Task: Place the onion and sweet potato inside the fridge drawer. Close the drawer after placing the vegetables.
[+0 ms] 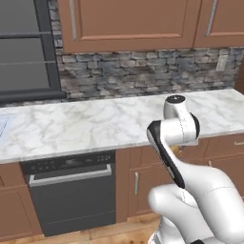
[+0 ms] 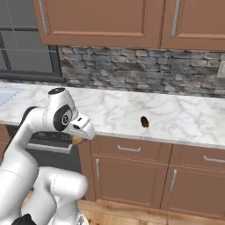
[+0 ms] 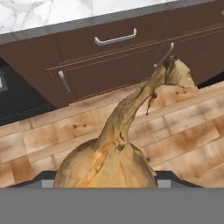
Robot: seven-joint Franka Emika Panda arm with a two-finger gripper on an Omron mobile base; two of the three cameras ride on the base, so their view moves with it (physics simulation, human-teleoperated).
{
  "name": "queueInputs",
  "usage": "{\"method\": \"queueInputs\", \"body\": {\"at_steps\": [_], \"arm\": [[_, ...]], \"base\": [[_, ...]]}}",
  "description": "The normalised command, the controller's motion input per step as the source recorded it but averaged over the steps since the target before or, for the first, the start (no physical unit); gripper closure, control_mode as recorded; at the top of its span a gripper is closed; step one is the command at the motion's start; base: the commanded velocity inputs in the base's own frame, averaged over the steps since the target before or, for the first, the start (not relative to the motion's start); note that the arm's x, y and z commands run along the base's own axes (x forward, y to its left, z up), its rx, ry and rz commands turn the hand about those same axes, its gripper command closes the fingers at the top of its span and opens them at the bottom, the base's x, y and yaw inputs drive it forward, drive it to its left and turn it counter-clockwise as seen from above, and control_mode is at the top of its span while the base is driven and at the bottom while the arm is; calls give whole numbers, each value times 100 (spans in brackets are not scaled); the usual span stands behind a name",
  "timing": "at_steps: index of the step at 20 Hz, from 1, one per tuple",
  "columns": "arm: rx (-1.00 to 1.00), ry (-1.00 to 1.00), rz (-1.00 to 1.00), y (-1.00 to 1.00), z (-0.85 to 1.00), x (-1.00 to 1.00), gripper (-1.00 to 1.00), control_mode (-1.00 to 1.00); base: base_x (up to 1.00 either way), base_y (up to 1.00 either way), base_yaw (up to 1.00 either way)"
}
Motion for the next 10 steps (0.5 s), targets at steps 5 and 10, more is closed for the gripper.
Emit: {"method": "queueInputs", "body": {"at_steps": [5,10], "arm": [[0,0,0,0,0,0,100,100],[0,0,0,0,0,0,100,100]], "base": [[-63,-50,-25],[-64,-78,-28]]}}
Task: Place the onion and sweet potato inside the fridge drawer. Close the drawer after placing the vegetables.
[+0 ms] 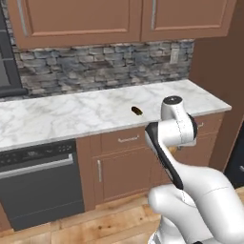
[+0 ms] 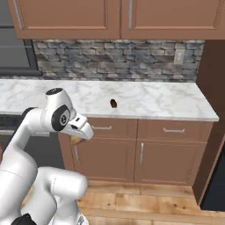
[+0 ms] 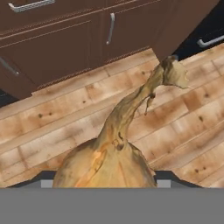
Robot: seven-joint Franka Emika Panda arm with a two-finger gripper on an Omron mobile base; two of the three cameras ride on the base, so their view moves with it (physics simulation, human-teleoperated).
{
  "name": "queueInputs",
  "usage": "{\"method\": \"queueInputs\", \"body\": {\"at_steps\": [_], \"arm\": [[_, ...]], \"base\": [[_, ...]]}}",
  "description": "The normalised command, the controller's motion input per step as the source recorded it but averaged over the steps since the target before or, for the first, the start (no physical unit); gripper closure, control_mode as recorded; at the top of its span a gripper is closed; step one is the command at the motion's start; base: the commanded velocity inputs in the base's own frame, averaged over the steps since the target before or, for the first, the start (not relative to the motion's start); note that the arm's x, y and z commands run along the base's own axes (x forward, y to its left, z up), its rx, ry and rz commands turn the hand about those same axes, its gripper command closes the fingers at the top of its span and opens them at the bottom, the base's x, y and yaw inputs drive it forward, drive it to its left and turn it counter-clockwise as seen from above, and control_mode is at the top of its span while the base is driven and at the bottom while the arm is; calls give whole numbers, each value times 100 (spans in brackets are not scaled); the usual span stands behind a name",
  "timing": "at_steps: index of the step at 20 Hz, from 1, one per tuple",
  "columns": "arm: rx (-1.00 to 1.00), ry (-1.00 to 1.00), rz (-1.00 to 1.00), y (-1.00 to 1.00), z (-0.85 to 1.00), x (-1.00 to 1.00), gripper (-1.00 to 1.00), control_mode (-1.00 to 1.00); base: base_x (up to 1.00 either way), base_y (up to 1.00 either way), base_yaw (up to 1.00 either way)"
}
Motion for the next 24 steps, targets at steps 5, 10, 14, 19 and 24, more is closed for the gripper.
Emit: {"method": "queueInputs", "body": {"at_steps": [5,10,14,19,24], "arm": [[0,0,0,0,0,0,100,100],[0,0,0,0,0,0,100,100],[0,0,0,0,0,0,100,100],[0,0,0,0,0,0,100,100],[0,0,0,0,0,0,100,100]], "base": [[-7,-94,-23],[-1,-100,-12],[-5,-100,-12],[-40,-100,-9],[-34,-100,-5]]}}
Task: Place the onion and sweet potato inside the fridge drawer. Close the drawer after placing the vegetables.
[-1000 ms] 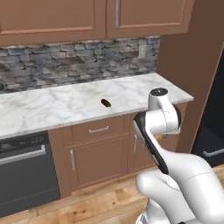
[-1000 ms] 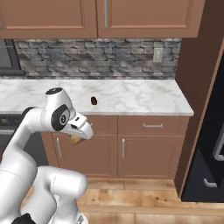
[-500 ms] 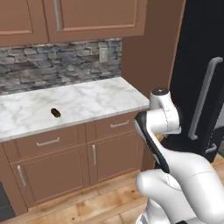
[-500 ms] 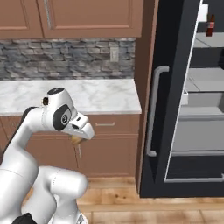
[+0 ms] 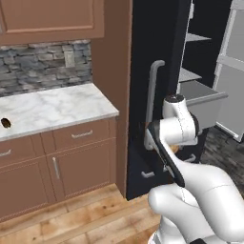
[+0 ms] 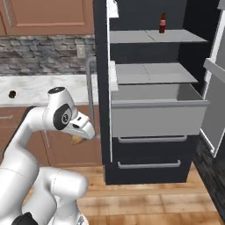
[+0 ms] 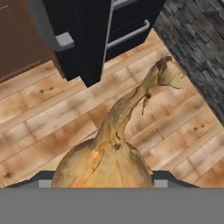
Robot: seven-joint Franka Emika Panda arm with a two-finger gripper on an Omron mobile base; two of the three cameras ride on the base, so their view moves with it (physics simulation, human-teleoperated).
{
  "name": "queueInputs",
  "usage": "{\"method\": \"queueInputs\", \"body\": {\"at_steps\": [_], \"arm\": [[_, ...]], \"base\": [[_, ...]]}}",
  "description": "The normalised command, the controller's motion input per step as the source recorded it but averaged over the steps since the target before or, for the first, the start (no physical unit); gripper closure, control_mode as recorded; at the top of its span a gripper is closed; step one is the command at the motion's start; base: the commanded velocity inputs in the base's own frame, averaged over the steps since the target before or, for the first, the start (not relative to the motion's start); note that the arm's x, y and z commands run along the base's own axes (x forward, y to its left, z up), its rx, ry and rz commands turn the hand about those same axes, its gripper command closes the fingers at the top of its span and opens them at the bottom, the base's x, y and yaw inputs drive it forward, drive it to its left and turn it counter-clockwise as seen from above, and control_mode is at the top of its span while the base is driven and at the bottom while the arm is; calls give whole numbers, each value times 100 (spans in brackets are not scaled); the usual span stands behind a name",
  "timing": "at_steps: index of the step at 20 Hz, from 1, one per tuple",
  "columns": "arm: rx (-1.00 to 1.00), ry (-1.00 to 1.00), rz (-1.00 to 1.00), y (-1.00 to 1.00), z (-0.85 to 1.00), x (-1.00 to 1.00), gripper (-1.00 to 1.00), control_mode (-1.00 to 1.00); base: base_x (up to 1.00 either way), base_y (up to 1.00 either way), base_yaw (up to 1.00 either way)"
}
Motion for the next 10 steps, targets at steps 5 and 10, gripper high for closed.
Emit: {"method": "queueInputs", "body": {"at_steps": [5,10], "arm": [[0,0,0,0,0,0,100,100],[0,0,0,0,0,0,100,100]], "base": [[41,-100,0],[51,-91,5]]}}
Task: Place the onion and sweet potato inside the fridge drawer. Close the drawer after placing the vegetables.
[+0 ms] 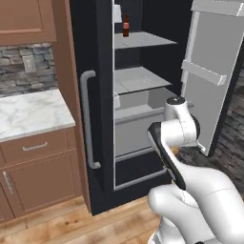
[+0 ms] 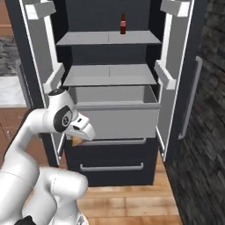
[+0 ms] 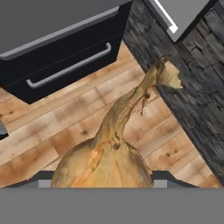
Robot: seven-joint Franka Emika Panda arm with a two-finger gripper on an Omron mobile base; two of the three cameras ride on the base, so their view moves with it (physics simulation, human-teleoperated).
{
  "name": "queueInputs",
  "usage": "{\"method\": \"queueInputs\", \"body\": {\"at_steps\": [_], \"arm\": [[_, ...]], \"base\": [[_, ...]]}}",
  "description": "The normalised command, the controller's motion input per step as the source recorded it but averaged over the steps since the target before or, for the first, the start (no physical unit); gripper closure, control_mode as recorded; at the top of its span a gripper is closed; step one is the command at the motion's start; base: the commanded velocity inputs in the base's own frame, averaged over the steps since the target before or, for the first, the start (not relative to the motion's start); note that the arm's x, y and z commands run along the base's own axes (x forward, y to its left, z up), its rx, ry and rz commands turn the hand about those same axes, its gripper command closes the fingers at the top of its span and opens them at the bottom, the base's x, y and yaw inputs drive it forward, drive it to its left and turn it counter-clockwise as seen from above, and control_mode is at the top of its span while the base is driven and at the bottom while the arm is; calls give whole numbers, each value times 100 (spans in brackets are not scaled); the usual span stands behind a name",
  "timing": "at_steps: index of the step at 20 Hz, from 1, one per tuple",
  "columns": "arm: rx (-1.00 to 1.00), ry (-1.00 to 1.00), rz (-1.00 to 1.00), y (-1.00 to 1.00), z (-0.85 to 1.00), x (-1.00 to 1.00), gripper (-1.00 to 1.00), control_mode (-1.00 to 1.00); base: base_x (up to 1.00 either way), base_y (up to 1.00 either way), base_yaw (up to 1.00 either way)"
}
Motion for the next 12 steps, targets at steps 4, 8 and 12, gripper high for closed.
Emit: {"method": "queueInputs", "body": {"at_steps": [4,8,12], "arm": [[0,0,0,0,0,0,100,100],[0,0,0,0,0,0,100,100],[0,0,0,0,0,0,100,100]], "base": [[52,-26,17],[56,-11,20],[67,-35,19]]}}
